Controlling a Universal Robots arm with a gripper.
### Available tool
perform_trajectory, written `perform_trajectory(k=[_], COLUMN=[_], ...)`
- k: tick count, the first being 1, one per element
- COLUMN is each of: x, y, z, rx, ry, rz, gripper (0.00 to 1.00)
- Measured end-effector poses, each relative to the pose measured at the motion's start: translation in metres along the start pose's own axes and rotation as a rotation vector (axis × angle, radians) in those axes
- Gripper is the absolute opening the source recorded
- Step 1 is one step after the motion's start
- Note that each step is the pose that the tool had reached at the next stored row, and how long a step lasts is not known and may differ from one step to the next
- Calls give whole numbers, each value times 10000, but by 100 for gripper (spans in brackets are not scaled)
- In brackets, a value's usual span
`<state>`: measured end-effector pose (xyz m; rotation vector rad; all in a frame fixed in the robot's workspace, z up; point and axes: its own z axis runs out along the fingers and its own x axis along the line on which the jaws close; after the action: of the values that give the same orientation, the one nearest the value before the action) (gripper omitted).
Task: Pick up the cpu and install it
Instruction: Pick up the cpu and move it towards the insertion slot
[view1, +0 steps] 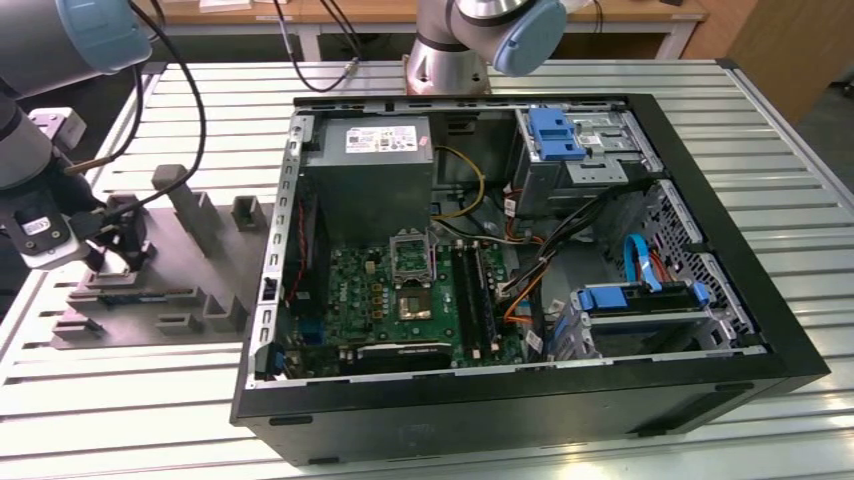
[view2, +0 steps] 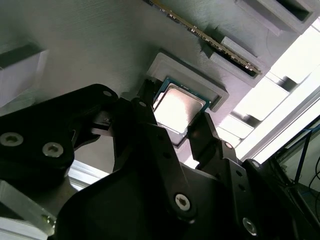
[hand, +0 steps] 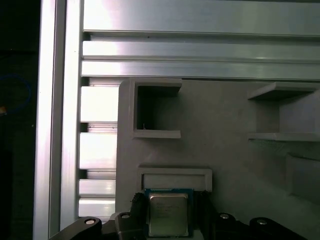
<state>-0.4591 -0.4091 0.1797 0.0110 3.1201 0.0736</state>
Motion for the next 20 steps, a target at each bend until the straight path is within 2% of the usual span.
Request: perform_trajectory(k=[2, 3, 20], x=[-4, -5, -10], y=[0, 0, 0], z=[0, 0, 0], rx=[0, 0, 0], ry=[1, 0, 0], rz=[0, 0, 0], gripper=[53, 47, 48])
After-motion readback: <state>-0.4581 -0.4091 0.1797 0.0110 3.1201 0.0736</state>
